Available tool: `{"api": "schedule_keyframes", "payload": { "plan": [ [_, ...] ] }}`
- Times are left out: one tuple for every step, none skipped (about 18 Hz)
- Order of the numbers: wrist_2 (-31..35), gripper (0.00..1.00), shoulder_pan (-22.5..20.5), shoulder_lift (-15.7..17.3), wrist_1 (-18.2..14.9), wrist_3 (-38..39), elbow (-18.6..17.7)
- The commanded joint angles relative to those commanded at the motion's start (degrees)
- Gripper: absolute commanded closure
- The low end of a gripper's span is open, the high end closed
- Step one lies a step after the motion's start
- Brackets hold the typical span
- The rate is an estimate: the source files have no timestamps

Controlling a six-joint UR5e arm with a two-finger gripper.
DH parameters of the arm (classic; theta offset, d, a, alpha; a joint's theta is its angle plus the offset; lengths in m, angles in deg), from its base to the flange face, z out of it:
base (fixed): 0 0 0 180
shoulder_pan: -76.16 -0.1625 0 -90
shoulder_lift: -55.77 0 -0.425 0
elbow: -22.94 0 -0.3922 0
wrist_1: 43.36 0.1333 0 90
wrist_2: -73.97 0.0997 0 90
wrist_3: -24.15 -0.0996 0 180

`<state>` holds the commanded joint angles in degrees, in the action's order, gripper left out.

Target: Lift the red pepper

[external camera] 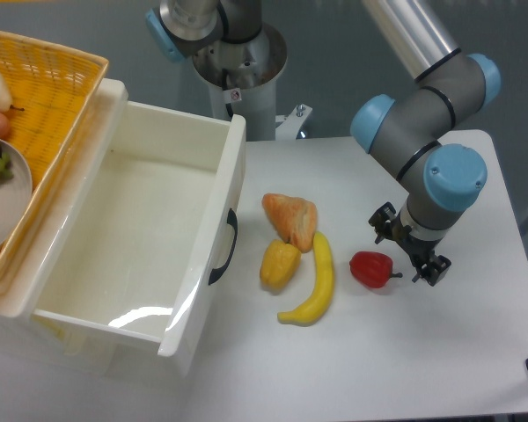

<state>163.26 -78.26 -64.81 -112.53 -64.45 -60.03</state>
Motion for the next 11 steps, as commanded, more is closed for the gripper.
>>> {"api": "schedule_keyframes", "payload": {
  "plan": [
    [0.0, 0.0, 0.09, 0.0, -0.09, 0.26, 0.0],
    [-0.09, 0.0, 0.09, 0.0, -0.09, 0.79, 0.0],
    [-0.09, 0.0, 0.09, 0.0, -0.09, 1.75, 0.0],
    [0.0, 0.0, 0.17, 0.09, -0.09, 2.8, 0.0],
    [0.09, 0.0, 0.52, 0.0, -0.09, 4.29, -0.09],
    [0.52, 0.0, 1.05, 0.17, 0.09, 6.48, -0.7],
    [1.31, 0.0, 1.58, 0.35, 0.61, 9.12, -1.14],
    [2.8, 0.0, 1.67, 0.61, 0.88, 10.71, -1.84],
    [4.12, 0.0, 1.67, 0.96, 0.88, 11.51, -2.45],
    [4.83, 0.0, 1.76, 1.14, 0.79, 12.13, -2.81],
    [4.83, 0.0, 1.67, 1.49, 0.7, 13.26, -3.25]
  ]
}}
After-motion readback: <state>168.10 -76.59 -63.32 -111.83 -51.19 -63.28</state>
